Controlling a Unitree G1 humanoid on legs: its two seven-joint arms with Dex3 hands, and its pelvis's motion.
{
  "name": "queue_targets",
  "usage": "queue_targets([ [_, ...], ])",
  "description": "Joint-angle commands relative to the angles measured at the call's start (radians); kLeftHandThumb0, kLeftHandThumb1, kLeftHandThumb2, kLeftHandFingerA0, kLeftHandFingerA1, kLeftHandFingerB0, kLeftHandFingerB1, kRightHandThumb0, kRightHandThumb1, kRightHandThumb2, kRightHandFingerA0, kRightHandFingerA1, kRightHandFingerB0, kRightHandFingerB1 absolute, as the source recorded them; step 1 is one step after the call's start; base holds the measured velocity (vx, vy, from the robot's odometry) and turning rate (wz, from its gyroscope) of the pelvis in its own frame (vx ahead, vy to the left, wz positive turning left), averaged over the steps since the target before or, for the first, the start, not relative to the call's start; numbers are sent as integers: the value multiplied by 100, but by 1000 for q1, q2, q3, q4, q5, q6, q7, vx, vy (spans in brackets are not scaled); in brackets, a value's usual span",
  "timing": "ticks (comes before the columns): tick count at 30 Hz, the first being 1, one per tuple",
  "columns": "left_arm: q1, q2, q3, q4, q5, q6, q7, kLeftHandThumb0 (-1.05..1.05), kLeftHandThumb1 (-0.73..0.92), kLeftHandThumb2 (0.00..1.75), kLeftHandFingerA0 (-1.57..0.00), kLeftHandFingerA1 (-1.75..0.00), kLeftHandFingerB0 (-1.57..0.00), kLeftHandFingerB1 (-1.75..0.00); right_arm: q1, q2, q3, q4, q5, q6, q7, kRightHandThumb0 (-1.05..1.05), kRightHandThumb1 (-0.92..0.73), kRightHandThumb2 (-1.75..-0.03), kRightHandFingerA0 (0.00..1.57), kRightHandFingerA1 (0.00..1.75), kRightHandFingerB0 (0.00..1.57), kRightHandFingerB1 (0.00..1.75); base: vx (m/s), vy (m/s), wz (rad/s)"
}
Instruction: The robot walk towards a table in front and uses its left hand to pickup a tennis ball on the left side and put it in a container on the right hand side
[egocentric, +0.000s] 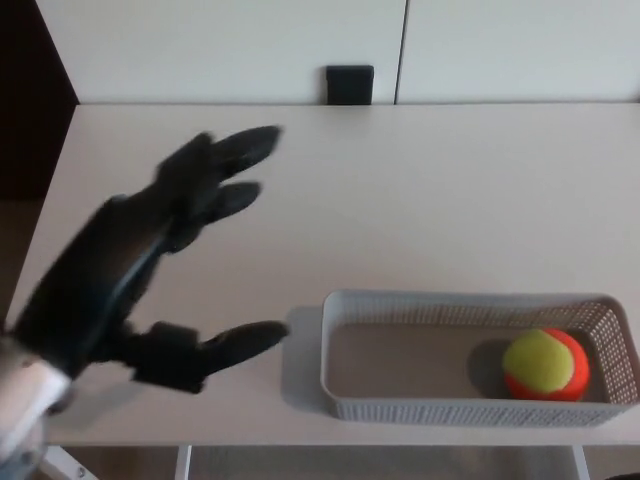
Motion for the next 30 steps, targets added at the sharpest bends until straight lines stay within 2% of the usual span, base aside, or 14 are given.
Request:
queue_targets([
  [1, 505, -49, 611, 47, -645, -276, -434, -38, 50, 55, -47, -49, -29, -39, 44, -47, -8, 34, -3, -17, 14, -44, -52, -78, 69, 57, 50, 50, 0, 0, 0],
  [4, 627, -47, 678, 305, -628, -311, -655, -36, 53, 55, -69, -54, -45, -45, 57, -52, -11, 49, -2, -34, 10, -44, -52, -77, 68, 56, 51, 51, 0, 0, 0],
  [6, 676, -41, 669, 402, -553, -377, -691, -41, 52, 55, -77, -56, -49, -45, 58, -50, -11, 65, -1, -45, 9, -45, -52, -78, 70, 58, 51, 51, 0, 0, 0],
  [10, 753, -32, 642, 525, -454, -456, -706, -29, 55, 56, -77, -57, -49, -45, 73, -39, -16, 87, 5, -49, -1, -45, -51, -78, 72, 59, 52, 52, 0, 0, 0],
  [14, 792, 13, 587, 657, -390, -539, -775, -33, 56, 56, -74, -53, -46, -43, 102, -48, -24, 93, 8, -73, -8, -44, -52, -78, 69, 58, 52, 52, 0, 0, 0],
  [19, 763, 99, 550, 768, -366, -536, -828, -32, 50, 54, -73, -54, -53, -45, 82, -43, -36, 110, 30, -55, 12, -45, -51, -78, 66, 58, 51, 52, 0, 0, 0],
  [20, 750, 124, 533, 803, -358, -535, -854, -41, 44, 70, -66, -60, -49, -53, 83, -44, -41, 113, 35, -57, 14, -43, -50, -77, 66, 58, 52, 53, 0, 0, 0],
  [21, 741, 144, 518, 824, -347, -530, -861, -41, 44, 71, -66, -59, -50, -53, 82, -46, -43, 117, 36, -58, 14, -44, -51, -78, 66, 58, 52, 52, 0, 0, 0],
  [22, 738, 156, 509, 833, -338, -526, -858, -41, 44, 71, -66, -59, -50, -53, 80, -47, -42, 121, 35, -59, 14, -44, -51, -78, 66, 58, 52, 52, 0, 0, 0],
  [23, 729, 164, 493, 846, -316, -539, -839, -45, 44, 72, -66, -59, -51, -53, 77, -51, -43, 118, 34, -54, 15, -39, -61, -57, 72, 45, 56, 40, 0, 0, 0],
  [24, 704, 172, 471, 880, -298, -544, -827, -31, 56, 56, -68, -54, -49, -44, 76, -54, -44, 116, 32, -52, 14, -40, -62, -58, 72, 45, 57, 40, 0, 0, 0],
  [27, 631, 176, 412, 966, -233, -552, -745, -30, 57, 56, -68, -54, -48, -45, 75, -51, -48, 108, 36, -50, 19, -39, -62, -58, 71, 46, 57, 40, 0, 0, 0],
  [28, 568, 144, 375, 1000, -172, -475, -590, -32, 56, 56, -60, -50, -42, -41, 66, -47, -46, 118, 35, -51, 19, -39, -62, -57, 71, 45, 56, 40, 0, 0, 0],
  [30, 511, 118, 345, 1034, -134, -417, -466, -33, 57, 57, -53, -48, -38, -40, 54, -40, -43, 132, 30, -48, 16, -39, -62, -58, 71, 45, 56, 40, 0, 0, 0],
])
